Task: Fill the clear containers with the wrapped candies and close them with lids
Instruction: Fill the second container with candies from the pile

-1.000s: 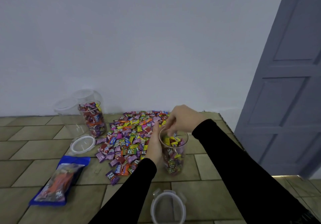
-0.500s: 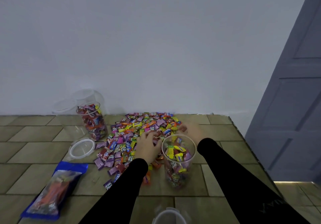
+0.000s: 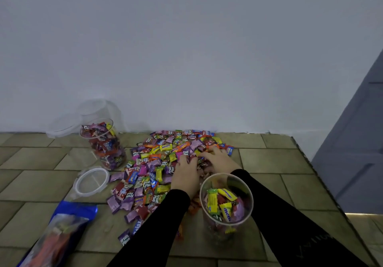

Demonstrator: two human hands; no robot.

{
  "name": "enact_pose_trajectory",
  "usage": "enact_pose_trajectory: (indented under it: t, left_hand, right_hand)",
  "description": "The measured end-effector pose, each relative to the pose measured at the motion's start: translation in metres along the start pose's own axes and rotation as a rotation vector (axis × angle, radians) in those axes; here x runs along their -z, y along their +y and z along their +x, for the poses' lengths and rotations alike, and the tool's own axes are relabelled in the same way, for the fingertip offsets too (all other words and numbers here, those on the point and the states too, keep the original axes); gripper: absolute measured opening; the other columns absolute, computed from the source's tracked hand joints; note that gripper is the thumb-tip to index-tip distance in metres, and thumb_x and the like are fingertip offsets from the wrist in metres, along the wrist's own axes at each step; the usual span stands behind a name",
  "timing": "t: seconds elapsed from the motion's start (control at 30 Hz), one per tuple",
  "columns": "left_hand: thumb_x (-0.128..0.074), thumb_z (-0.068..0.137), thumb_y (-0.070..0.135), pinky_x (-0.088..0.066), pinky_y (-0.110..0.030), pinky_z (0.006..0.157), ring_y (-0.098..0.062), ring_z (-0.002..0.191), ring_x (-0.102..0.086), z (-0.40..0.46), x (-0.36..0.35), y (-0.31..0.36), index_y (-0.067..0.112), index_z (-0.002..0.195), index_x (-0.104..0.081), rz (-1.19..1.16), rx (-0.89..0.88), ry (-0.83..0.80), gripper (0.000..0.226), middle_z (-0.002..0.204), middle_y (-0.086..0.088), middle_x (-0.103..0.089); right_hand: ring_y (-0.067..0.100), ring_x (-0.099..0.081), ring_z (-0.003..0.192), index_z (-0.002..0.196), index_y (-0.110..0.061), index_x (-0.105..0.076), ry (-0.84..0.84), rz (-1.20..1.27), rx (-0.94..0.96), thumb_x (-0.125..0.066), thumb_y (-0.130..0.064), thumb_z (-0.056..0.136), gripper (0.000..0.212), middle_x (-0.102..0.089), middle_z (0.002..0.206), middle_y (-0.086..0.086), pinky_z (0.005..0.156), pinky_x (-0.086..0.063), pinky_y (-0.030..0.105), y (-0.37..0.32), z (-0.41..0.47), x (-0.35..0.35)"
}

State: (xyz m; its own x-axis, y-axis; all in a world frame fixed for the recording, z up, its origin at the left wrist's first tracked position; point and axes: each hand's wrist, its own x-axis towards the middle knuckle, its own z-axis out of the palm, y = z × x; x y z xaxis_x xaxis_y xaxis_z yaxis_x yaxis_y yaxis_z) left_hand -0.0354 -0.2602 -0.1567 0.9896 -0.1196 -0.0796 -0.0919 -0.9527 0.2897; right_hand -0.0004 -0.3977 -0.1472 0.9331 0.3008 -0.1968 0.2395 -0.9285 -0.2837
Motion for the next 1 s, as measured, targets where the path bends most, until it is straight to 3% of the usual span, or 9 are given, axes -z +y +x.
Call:
enact_pose_trajectory:
  t: [0.1,0.23,0.4,0.47,0.53,0.6,0.7,0.87,1.0]
  left_hand:
    - [-0.038,0.101,0.014,-0.042,-0.036,0.085,-0.032,0.109,-0.053,0.005,0.003,-0.001,0.014,0.139,-0.036,-0.055,-0.002,0.043,0.038,0.132,-0.014,-0.036]
    - [-0.035,0.102,0.01,-0.038,-0.033,0.076,-0.032,0.105,-0.054,0.005,0.006,-0.004,0.011,0.135,-0.04,-0.17,0.003,0.093,0.033,0.129,-0.013,-0.04]
    - [-0.035,0.104,0.013,-0.041,-0.034,0.085,-0.028,0.107,-0.049,-0.003,0.02,-0.001,0.008,0.13,-0.045,-0.319,0.008,0.198,0.028,0.128,-0.012,-0.044]
    - [-0.035,0.105,0.016,-0.037,-0.033,0.093,-0.028,0.119,-0.044,-0.009,0.027,0.003,0.006,0.133,-0.043,-0.369,0.018,0.216,0.031,0.136,-0.013,-0.042]
    - [-0.036,0.105,0.018,-0.036,-0.03,0.089,-0.023,0.114,-0.044,-0.015,0.033,0.006,0.006,0.134,-0.043,-0.442,0.024,0.245,0.032,0.135,-0.011,-0.043]
    - [-0.038,0.104,0.02,-0.034,-0.025,0.083,-0.016,0.1,-0.043,-0.019,0.038,0.008,0.008,0.133,-0.045,-0.521,0.034,0.275,0.032,0.127,-0.009,-0.047]
    - [-0.041,0.104,0.024,-0.038,-0.027,0.087,-0.021,0.108,-0.049,-0.027,0.046,0.012,0.008,0.136,-0.045,-0.6,0.023,0.311,0.036,0.126,-0.011,-0.051]
    - [-0.041,0.104,0.025,-0.026,-0.018,0.095,-0.022,0.13,-0.04,-0.049,0.062,0.021,0.004,0.144,-0.037,-0.68,-0.014,0.363,0.045,0.141,-0.011,-0.045]
    - [-0.042,0.103,0.029,-0.038,-0.025,0.095,-0.022,0.124,-0.048,-0.062,0.07,0.025,0.007,0.139,-0.044,-0.799,-0.053,0.448,0.042,0.133,-0.008,-0.053]
  right_hand:
    - [0.038,-0.034,0.13,0.14,-0.03,-0.041,0.034,0.075,0.006,-0.05,-0.003,0.092,0.055,-0.029,0.144,0.016,0.107,-0.036,0.045,-0.002,0.003,-0.002]
    - [0.031,-0.045,0.122,0.138,-0.026,-0.045,0.053,0.14,0.001,-0.052,-0.014,0.095,0.046,-0.043,0.132,0.013,0.103,-0.039,0.039,0.0,0.002,0.002]
    - [0.024,-0.053,0.111,0.131,-0.021,-0.055,0.212,0.384,-0.032,-0.049,-0.012,0.098,0.035,-0.054,0.122,0.012,0.087,-0.036,0.024,0.003,-0.009,0.015]
    - [0.019,-0.055,0.103,0.13,-0.016,-0.056,0.252,0.456,-0.021,-0.048,-0.007,0.098,0.034,-0.058,0.122,0.012,0.074,-0.04,0.014,0.001,-0.017,0.023]
    - [0.013,-0.053,0.096,0.129,-0.012,-0.056,0.295,0.535,-0.031,-0.047,-0.007,0.098,0.033,-0.06,0.118,0.01,0.06,-0.039,0.006,-0.003,-0.027,0.031]
    - [0.016,-0.055,0.099,0.129,-0.012,-0.056,0.362,0.564,-0.041,-0.045,-0.011,0.1,0.031,-0.06,0.115,0.008,0.065,-0.038,0.014,-0.005,-0.035,0.036]
    - [0.022,-0.054,0.099,0.129,-0.01,-0.054,0.451,0.589,-0.03,-0.044,-0.014,0.101,0.03,-0.058,0.109,0.008,0.073,-0.034,0.021,-0.008,-0.048,0.046]
    - [0.017,-0.051,0.098,0.127,-0.008,-0.054,0.582,0.678,0.002,-0.045,-0.013,0.1,0.028,-0.056,0.106,0.002,0.065,-0.033,0.013,-0.017,-0.068,0.065]
    - [0.012,-0.051,0.097,0.13,-0.011,-0.052,0.646,0.764,0.026,-0.045,-0.016,0.101,0.031,-0.057,0.109,-0.001,0.065,-0.036,0.003,-0.028,-0.087,0.076]
